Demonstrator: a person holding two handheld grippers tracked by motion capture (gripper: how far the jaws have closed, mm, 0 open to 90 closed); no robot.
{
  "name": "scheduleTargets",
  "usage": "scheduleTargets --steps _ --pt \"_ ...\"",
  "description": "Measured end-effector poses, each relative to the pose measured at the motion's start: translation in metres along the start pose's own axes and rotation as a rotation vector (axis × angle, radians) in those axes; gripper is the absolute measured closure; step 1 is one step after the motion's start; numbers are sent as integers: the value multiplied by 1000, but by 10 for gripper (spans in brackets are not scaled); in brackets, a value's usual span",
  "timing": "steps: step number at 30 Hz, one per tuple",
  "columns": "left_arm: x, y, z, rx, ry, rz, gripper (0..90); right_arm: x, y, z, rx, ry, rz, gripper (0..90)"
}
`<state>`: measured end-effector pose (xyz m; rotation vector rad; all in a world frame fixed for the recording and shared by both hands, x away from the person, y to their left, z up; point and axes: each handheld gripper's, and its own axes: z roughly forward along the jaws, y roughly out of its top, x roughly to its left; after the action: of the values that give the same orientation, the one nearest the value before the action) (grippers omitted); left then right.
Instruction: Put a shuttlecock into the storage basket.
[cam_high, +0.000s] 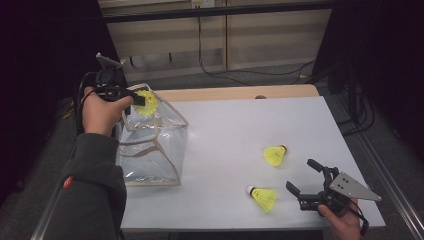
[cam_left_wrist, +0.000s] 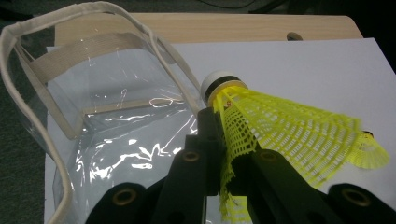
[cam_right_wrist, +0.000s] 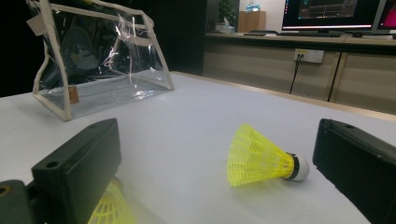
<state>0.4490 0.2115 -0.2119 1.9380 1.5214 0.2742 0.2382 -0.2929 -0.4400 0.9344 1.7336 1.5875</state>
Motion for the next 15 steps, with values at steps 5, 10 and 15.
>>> scheduleTargets --steps 5,10,15 --pt "1 1 -1 -1 0 -3 875 0 0 0 -1 2 -3 9" --pt "3 1 -1 3 8 -2 875 0 0 0 0 2 0 8" --pt "4 2 0 -1 12 -11 875 0 0 0 0 2 -1 8"
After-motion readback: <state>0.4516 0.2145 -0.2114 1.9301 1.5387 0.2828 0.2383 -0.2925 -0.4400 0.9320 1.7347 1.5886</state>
